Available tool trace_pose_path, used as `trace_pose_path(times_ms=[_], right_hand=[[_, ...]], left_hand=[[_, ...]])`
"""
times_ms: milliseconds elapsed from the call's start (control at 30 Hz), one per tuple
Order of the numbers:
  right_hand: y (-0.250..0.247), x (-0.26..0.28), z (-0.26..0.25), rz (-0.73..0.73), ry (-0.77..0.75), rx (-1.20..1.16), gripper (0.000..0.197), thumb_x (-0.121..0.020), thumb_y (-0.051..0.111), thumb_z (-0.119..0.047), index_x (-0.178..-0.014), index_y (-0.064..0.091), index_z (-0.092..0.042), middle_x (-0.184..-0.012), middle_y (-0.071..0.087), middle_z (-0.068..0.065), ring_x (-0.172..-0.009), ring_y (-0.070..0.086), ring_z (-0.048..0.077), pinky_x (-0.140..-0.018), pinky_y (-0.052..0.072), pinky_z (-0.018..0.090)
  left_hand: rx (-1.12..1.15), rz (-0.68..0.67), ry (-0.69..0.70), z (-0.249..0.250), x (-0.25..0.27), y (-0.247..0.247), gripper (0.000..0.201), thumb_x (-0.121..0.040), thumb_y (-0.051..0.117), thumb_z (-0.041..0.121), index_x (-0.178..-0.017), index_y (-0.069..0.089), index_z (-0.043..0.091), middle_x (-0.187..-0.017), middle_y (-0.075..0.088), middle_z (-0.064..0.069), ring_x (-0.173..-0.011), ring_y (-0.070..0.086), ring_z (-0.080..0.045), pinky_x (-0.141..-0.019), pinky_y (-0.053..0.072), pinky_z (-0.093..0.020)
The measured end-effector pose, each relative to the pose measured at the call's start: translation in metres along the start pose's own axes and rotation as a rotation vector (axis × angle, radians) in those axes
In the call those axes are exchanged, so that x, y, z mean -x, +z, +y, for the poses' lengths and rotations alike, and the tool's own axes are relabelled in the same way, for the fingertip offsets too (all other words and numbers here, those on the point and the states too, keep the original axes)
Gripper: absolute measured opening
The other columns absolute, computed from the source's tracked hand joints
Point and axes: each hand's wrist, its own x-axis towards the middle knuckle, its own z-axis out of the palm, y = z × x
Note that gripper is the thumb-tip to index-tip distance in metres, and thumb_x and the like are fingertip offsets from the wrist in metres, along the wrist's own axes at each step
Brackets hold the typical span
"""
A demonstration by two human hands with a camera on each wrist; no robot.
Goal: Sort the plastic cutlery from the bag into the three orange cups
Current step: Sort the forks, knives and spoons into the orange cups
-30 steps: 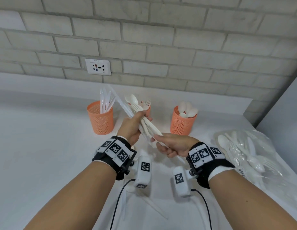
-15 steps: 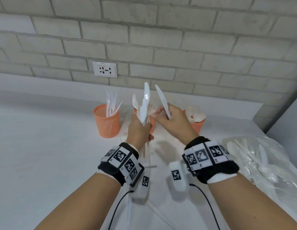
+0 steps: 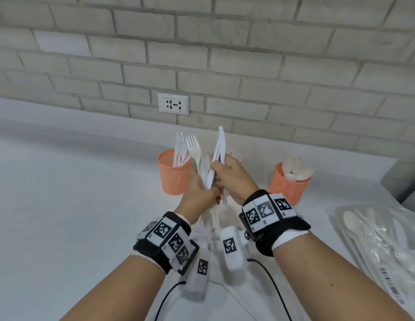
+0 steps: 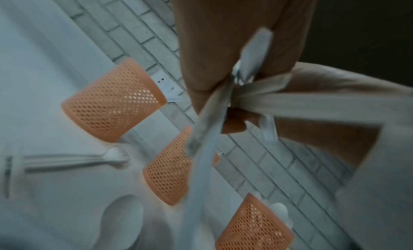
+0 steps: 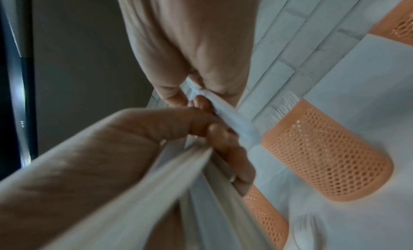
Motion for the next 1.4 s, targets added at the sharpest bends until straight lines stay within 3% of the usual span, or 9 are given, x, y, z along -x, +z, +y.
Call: trace_pose_path(times_ms=[133, 300, 433, 633, 833, 1033, 1167, 1267, 1400], right_hand=[[0.020, -0.009, 0.004, -0.018, 0.032, 0.015, 0.034, -0.078, 0.038, -0.029, -0.104, 0.051, -0.012, -0.094, 0.063, 0.021, -0.080, 0.063, 0.038, -0.049, 0.043, 0.030], [0.033, -0.018, -0.001, -0.013, 0.068, -0.071, 0.028, -0.087, 0.034, -0.017, -0.108, 0.048, -0.006, -0.090, 0.055, 0.014, -0.076, 0.055, 0.024, -0.065, 0.046, 0.036], [0.037, -0.036, -0.008, 0.064, 0.103, -0.116, 0.026, -0.082, 0.036, -0.022, -0.106, 0.046, -0.017, -0.105, 0.060, 0.017, -0.096, 0.062, 0.031, -0.093, 0.049, 0.051], [0.029, -0.071, -0.055, 0.304, -0.162, -0.433, 0.022, -0.095, 0.028, -0.003, -0.109, 0.039, -0.015, -0.076, 0.053, 0.003, -0.059, 0.055, 0.015, -0.060, 0.052, 0.029], [0.068, -0.111, -0.057, 0.319, -0.336, -0.360, 0.016, -0.097, 0.027, -0.003, -0.108, 0.036, -0.012, -0.080, 0.050, -0.002, -0.068, 0.057, 0.013, -0.069, 0.049, 0.021], [0.092, -0.130, -0.011, 0.152, -0.178, -0.125, 0.029, -0.095, 0.030, -0.001, -0.121, 0.041, -0.006, -0.093, 0.058, 0.004, -0.084, 0.059, 0.017, -0.077, 0.045, 0.027], [0.085, -0.134, -0.004, 0.087, -0.140, 0.039, 0.033, -0.097, 0.037, -0.008, -0.130, 0.042, -0.007, -0.114, 0.054, 0.008, -0.097, 0.050, 0.017, -0.073, 0.041, 0.012], [0.078, -0.128, -0.011, 0.235, -0.257, 0.097, 0.042, -0.094, 0.044, -0.005, -0.135, 0.037, -0.007, -0.129, 0.044, 0.011, -0.113, 0.046, 0.018, -0.093, 0.038, 0.019], [0.075, -0.098, -0.031, 0.223, -0.521, 0.202, 0.025, -0.087, 0.051, 0.001, -0.110, 0.056, -0.006, -0.103, 0.052, 0.006, -0.082, 0.049, 0.006, -0.074, 0.040, 0.008]], left_hand=[[0.177, -0.063, -0.043, 0.004, -0.001, -0.016, 0.058, -0.078, 0.050, -0.013, -0.129, 0.032, 0.007, -0.074, 0.050, -0.009, -0.048, 0.048, -0.011, -0.044, 0.042, -0.025], [0.317, -0.090, -0.157, 0.005, -0.004, -0.038, 0.015, -0.097, 0.046, 0.020, -0.109, 0.050, 0.013, -0.068, 0.052, -0.002, -0.047, 0.044, -0.011, -0.045, 0.041, -0.024], [0.239, 0.007, -0.112, -0.005, -0.013, -0.063, 0.031, -0.098, 0.044, 0.023, -0.128, 0.050, 0.017, -0.078, 0.060, -0.001, -0.061, 0.054, -0.011, -0.055, 0.048, -0.024], [0.265, 0.106, -0.046, 0.001, -0.021, -0.095, 0.012, -0.095, 0.045, 0.005, -0.107, 0.048, 0.007, -0.071, 0.049, -0.002, -0.047, 0.045, -0.005, -0.048, 0.042, -0.018], [0.216, 0.059, -0.038, 0.002, -0.028, -0.121, 0.017, -0.095, 0.045, 0.005, -0.107, 0.054, -0.004, -0.058, 0.057, 0.000, -0.051, 0.050, -0.012, -0.053, 0.046, -0.018], [0.293, 0.054, -0.043, 0.003, -0.033, -0.127, 0.024, -0.095, 0.044, 0.000, -0.119, 0.044, 0.002, -0.082, 0.061, -0.005, -0.057, 0.055, -0.009, -0.055, 0.049, -0.021], [0.323, 0.046, -0.053, 0.004, -0.036, -0.127, 0.025, -0.095, 0.042, -0.002, -0.117, 0.041, 0.010, -0.081, 0.056, -0.006, -0.056, 0.048, -0.010, -0.053, 0.047, -0.021], [0.336, 0.059, -0.060, 0.004, -0.037, -0.126, 0.025, -0.094, 0.043, -0.003, -0.114, 0.039, 0.012, -0.079, 0.053, -0.006, -0.056, 0.048, -0.010, -0.053, 0.047, -0.021], [0.367, 0.088, -0.082, 0.009, -0.039, -0.123, 0.036, -0.094, 0.043, -0.003, -0.123, 0.037, 0.018, -0.075, 0.047, -0.004, -0.058, 0.048, -0.011, -0.054, 0.049, -0.023]])
